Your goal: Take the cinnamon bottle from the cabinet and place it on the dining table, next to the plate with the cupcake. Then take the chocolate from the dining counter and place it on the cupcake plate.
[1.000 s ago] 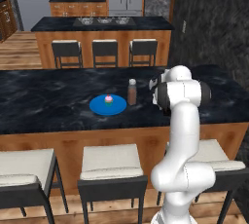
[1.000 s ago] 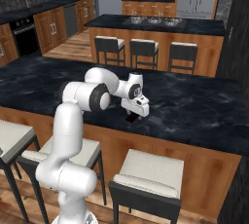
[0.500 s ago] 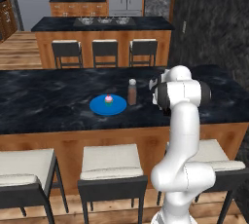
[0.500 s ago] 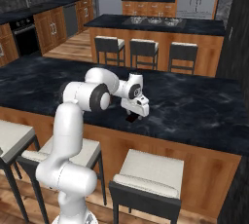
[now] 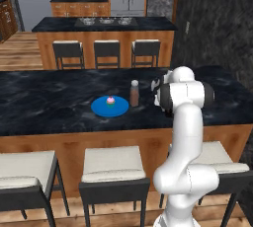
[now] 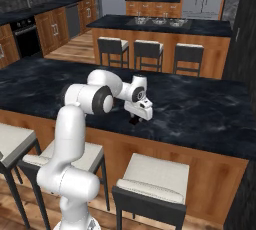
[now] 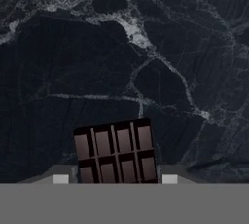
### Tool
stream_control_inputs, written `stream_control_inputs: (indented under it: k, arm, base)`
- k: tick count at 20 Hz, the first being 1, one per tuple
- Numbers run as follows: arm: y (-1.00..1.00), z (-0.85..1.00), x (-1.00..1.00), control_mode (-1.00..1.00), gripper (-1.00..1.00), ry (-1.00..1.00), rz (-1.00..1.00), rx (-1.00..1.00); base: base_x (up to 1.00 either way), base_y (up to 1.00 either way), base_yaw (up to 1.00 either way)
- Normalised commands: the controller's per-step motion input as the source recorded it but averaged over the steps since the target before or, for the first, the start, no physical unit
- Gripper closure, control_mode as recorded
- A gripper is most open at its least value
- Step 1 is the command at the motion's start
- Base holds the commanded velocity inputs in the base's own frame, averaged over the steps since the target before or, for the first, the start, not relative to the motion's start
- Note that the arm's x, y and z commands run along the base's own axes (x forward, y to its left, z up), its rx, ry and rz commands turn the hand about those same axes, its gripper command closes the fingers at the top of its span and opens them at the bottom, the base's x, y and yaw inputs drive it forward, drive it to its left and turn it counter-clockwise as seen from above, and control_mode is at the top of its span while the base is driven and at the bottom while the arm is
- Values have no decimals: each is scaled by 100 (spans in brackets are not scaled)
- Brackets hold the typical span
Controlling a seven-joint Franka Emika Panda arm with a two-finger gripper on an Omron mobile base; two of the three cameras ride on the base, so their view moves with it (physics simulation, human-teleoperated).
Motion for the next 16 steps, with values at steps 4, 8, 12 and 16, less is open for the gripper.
stream_control_inputs:
  k: [4,8,12,16]
  arm:
    - [0,-51,-28,-100,100,1,-7,-1]
    - [-5,-15,-28,-100,100,0,-10,0]
    - [-2,0,-25,-100,100,4,-16,0]
    - [0,21,-19,-100,100,1,-14,2]
  base:
    - [0,0,0]
    - [0,0,0]
    - [0,0,0]
    - [0,0,0]
